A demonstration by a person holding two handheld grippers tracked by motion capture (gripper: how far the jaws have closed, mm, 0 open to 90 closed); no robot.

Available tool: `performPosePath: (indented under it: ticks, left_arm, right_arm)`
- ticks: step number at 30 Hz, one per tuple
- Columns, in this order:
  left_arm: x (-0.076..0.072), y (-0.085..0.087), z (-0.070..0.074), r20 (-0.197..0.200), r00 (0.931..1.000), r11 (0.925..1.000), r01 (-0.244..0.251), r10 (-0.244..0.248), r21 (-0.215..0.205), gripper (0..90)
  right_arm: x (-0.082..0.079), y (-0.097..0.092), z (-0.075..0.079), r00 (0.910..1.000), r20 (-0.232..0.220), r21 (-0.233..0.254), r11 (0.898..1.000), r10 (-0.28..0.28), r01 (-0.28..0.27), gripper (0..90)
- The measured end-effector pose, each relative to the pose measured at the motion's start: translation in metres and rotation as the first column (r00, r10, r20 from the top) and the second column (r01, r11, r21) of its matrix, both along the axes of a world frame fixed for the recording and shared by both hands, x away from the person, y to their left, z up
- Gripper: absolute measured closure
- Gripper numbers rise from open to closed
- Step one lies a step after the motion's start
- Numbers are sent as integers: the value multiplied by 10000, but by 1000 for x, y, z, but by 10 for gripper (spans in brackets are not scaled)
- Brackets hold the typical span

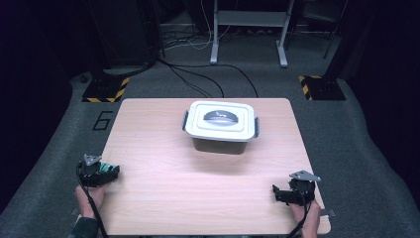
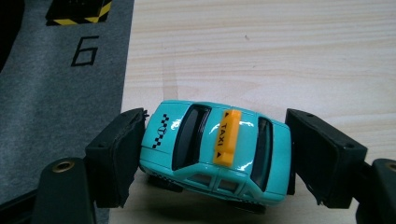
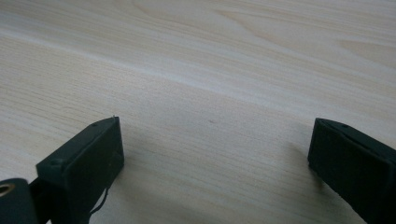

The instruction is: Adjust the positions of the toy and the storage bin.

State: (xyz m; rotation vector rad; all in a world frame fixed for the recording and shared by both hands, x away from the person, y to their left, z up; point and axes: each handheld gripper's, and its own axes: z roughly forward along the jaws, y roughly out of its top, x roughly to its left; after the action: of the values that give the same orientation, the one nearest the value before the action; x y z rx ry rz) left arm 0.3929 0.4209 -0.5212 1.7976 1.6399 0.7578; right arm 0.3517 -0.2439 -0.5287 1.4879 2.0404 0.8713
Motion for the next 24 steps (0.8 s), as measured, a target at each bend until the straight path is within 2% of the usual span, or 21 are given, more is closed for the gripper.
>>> performPosePath:
  ticks: [6,18,24]
  left_arm:
    - [0,1,-4,-83,9996,9997,-259,259,-28,225]
    - [-2,3,-6,-11,9997,9991,-251,251,-338,213]
    - [-5,5,-6,135,9996,9981,-233,241,-562,137]
  right_arm:
    - [0,0,0,10000,-4,-6,10000,-2,2,26]
    - [0,0,0,10000,-6,-7,10000,-1,1,26]
    - [0,0,0,10000,-1,0,10000,-4,4,26]
